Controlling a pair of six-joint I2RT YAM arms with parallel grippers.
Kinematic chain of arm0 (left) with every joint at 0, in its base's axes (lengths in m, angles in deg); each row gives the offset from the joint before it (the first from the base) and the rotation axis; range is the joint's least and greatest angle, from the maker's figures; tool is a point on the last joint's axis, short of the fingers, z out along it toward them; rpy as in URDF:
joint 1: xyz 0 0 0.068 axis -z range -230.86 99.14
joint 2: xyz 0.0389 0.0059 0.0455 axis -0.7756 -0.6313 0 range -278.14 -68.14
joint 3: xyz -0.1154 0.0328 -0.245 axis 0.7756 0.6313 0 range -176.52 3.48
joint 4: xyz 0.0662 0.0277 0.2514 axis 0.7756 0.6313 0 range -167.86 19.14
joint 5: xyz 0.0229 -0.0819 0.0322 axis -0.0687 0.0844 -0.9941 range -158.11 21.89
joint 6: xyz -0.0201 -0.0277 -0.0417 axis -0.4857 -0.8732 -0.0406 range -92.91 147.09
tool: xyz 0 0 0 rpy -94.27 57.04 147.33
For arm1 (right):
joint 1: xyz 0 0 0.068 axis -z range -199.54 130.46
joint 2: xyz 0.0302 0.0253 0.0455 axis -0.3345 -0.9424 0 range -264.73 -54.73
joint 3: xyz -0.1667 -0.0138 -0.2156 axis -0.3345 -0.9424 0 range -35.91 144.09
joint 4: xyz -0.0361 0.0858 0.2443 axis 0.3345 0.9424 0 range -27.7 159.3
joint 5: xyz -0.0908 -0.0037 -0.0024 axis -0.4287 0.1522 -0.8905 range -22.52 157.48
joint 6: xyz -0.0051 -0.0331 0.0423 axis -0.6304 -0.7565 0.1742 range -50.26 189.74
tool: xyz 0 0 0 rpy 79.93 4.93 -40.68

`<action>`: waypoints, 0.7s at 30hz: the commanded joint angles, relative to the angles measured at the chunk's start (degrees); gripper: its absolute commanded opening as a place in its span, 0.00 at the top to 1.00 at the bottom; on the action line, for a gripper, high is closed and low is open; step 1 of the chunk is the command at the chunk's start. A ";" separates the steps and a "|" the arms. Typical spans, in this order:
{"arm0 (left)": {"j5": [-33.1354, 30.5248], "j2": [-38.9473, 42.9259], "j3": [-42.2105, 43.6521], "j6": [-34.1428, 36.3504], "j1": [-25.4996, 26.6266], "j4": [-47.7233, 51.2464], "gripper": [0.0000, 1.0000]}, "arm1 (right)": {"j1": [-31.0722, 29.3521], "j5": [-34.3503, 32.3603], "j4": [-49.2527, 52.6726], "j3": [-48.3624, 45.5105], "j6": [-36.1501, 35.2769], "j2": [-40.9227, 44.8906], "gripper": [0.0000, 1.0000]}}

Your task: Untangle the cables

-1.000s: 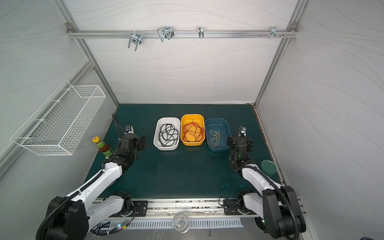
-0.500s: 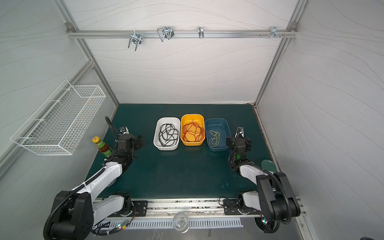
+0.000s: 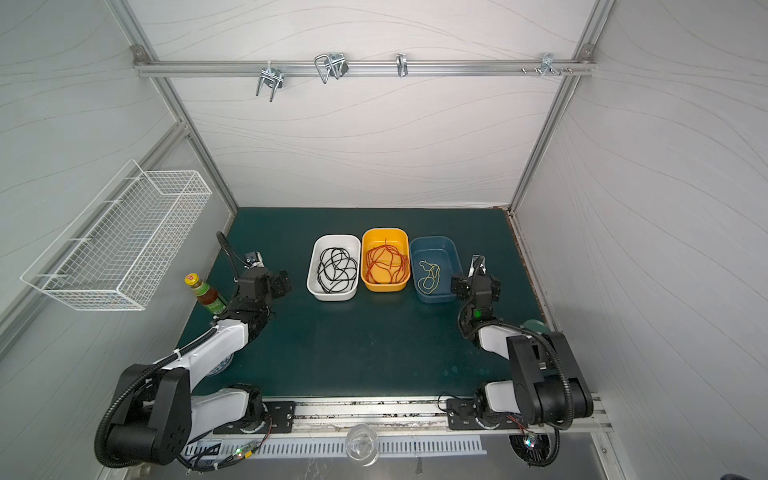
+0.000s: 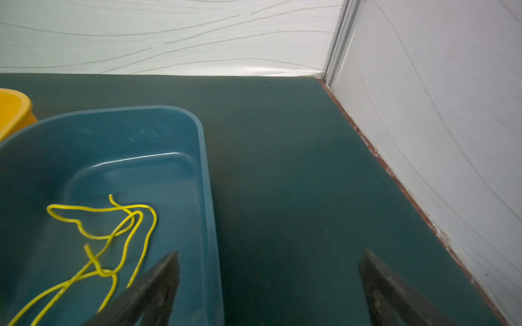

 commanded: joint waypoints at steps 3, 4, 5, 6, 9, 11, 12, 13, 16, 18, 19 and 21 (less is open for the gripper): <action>1.88 -1.73 0.37 2.23 -0.31 -6.03 0.00 | 1.77 4.62 -5.92 -0.24 1.86 -2.59 0.01; 2.11 -2.55 0.34 2.40 -0.33 -6.32 0.00 | 1.85 4.88 -6.69 -0.33 1.83 -3.33 0.01; 2.21 -3.12 0.37 2.42 -0.36 -6.79 0.00 | 1.78 5.59 -7.44 -0.32 1.81 -4.05 0.01; 2.38 -3.95 0.52 2.49 -0.36 -7.46 0.00 | 1.83 6.81 -8.65 -0.37 1.27 -4.99 0.01; 3.07 -5.64 0.64 2.69 -0.33 -9.92 0.00 | 1.80 9.46 -12.06 -0.55 0.37 -8.22 0.01; 3.67 -6.55 0.55 2.94 -0.45 -11.08 0.00 | 1.83 9.83 -15.18 -1.15 0.06 -10.73 0.01; 3.86 -7.00 0.46 3.03 -0.44 -11.57 0.00 | 1.80 9.46 -17.03 -1.14 -0.27 -11.98 0.01; 4.17 -7.56 0.39 3.00 -0.50 -11.98 0.00 | 1.79 9.59 -15.14 -0.57 -0.10 -11.58 0.01; 4.61 -9.06 0.36 3.54 -0.54 -13.42 0.00 | 2.19 10.09 -11.07 1.61 0.37 -11.48 0.01; 5.15 -9.77 -0.01 3.80 -0.58 -13.67 0.00 | 2.23 10.16 -8.41 2.79 0.74 -11.22 0.01; 5.61 -10.04 -0.13 3.98 -0.61 -14.07 0.00 | 2.37 10.09 -7.25 3.49 0.85 -11.39 0.01; 5.84 -10.75 -0.83 4.08 -0.65 -13.56 0.00 | 2.55 9.63 -3.34 5.71 1.41 -11.79 0.01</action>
